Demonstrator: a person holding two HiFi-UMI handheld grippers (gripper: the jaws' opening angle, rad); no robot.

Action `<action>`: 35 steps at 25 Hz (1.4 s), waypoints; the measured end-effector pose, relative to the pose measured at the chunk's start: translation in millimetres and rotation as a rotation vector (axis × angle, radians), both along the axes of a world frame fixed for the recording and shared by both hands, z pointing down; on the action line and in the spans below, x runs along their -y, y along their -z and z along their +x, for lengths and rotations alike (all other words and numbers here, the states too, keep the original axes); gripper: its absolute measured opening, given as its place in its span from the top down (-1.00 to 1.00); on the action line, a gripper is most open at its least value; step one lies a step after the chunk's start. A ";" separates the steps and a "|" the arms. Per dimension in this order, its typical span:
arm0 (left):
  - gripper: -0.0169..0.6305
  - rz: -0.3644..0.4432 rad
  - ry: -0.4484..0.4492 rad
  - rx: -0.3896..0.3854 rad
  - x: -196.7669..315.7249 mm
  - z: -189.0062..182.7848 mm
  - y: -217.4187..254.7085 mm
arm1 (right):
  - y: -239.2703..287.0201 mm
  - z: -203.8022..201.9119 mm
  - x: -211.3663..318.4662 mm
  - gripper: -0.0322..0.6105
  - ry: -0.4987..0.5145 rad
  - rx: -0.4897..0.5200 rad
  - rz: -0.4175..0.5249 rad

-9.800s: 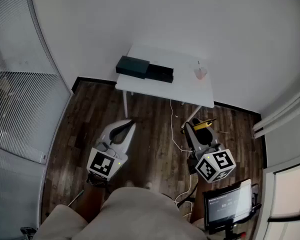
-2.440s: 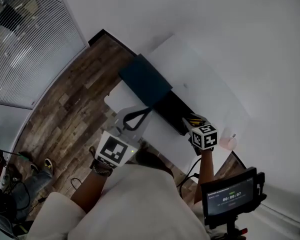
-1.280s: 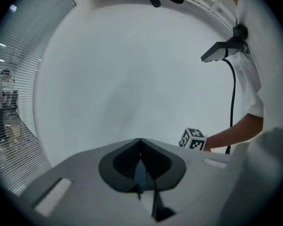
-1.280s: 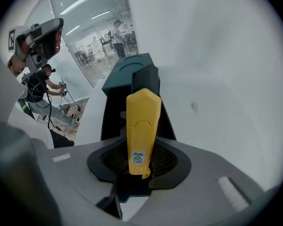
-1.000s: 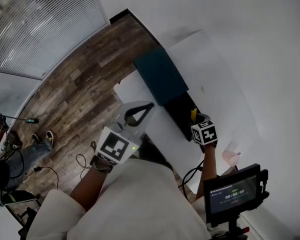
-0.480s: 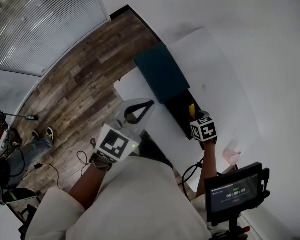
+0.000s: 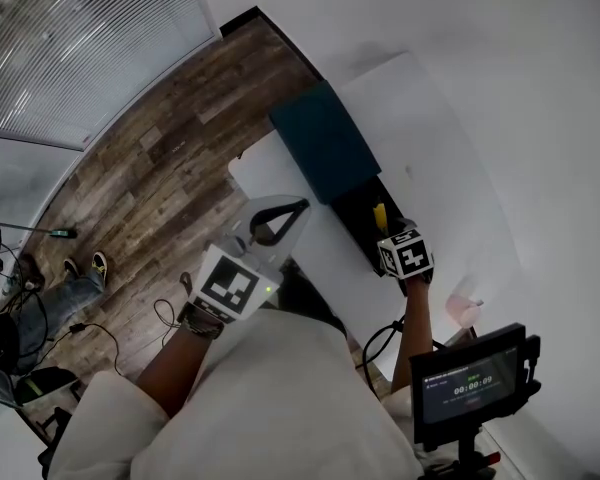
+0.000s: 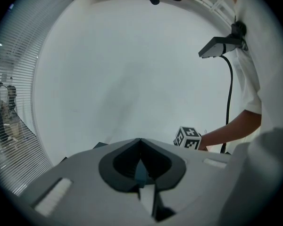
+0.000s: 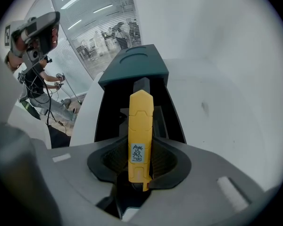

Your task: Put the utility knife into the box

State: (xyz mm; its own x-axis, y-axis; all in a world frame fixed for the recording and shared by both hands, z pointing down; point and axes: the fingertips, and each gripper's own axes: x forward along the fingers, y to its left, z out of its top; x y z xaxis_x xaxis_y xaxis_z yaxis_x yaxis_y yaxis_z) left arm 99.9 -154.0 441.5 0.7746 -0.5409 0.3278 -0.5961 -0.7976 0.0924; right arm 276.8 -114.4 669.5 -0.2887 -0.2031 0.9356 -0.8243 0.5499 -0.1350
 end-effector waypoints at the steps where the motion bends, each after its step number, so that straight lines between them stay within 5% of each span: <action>1: 0.95 -0.003 -0.001 0.004 -0.1 0.2 -1.6 | -0.4 0.0 0.0 0.50 0.001 -0.002 -0.001; 35: 0.95 -0.077 -0.014 0.023 9.9 13.1 -31.3 | -14.1 -8.5 0.2 0.50 0.072 -0.067 -0.032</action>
State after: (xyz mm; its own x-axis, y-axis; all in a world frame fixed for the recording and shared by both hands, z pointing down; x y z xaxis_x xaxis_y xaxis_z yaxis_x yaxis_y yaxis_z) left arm 113.0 -163.9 472.7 0.7736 -0.5030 0.3854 -0.5879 -0.7967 0.1404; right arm 268.2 -114.6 683.6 -0.2386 -0.1537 0.9589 -0.7903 0.6046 -0.0997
